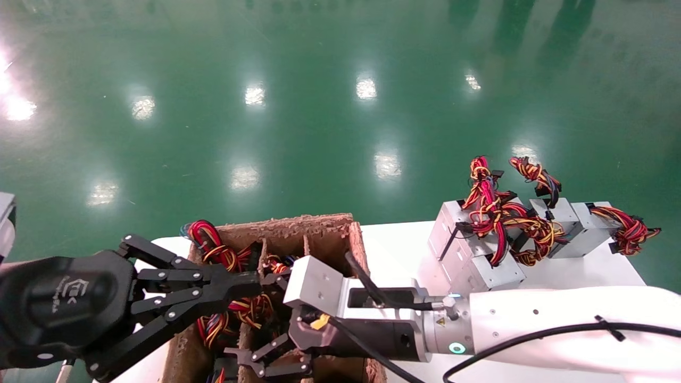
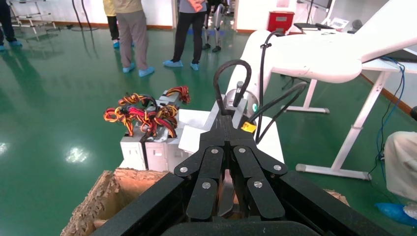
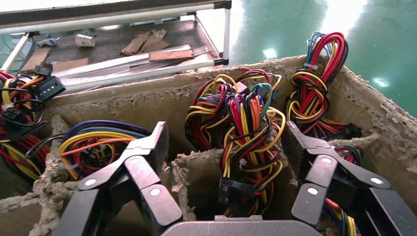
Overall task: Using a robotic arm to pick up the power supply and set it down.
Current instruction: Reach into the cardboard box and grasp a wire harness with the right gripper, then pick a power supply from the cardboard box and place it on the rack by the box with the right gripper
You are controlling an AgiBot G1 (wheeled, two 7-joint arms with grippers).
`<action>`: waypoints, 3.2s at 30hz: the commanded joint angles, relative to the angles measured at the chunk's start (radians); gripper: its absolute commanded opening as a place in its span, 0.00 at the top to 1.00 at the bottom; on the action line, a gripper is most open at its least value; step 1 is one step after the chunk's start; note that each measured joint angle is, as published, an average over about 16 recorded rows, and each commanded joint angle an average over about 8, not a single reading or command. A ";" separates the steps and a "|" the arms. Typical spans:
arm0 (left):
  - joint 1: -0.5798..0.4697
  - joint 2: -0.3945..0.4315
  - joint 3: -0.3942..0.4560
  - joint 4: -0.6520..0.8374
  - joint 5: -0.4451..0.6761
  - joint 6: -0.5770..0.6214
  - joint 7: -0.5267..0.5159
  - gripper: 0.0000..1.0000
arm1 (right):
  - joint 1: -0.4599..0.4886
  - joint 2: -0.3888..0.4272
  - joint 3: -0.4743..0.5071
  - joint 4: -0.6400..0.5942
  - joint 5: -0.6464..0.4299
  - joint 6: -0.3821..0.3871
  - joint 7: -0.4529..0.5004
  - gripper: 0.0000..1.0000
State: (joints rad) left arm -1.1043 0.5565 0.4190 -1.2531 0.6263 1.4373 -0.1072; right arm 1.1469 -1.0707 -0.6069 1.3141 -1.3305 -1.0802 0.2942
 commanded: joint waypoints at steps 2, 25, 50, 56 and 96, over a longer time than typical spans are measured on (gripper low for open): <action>0.000 0.000 0.000 0.000 0.000 0.000 0.000 1.00 | 0.000 -0.009 -0.004 -0.004 -0.012 0.010 -0.006 1.00; 0.000 0.000 0.000 0.000 0.000 0.000 0.000 1.00 | 0.000 -0.035 -0.001 -0.064 -0.029 0.047 -0.036 1.00; 0.000 0.000 0.000 0.000 0.000 0.000 0.000 1.00 | -0.018 0.104 0.104 0.011 0.167 -0.034 0.049 1.00; 0.000 0.000 0.000 0.000 0.000 0.000 0.000 1.00 | -0.011 0.127 0.141 0.021 0.238 -0.037 0.095 1.00; 0.000 0.000 0.000 0.000 0.000 0.000 0.000 1.00 | -0.011 0.429 0.417 0.003 0.152 0.637 0.303 1.00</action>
State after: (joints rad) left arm -1.1043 0.5564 0.4192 -1.2531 0.6261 1.4372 -0.1071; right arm 1.1340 -0.6420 -0.1933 1.3155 -1.1661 -0.4600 0.6070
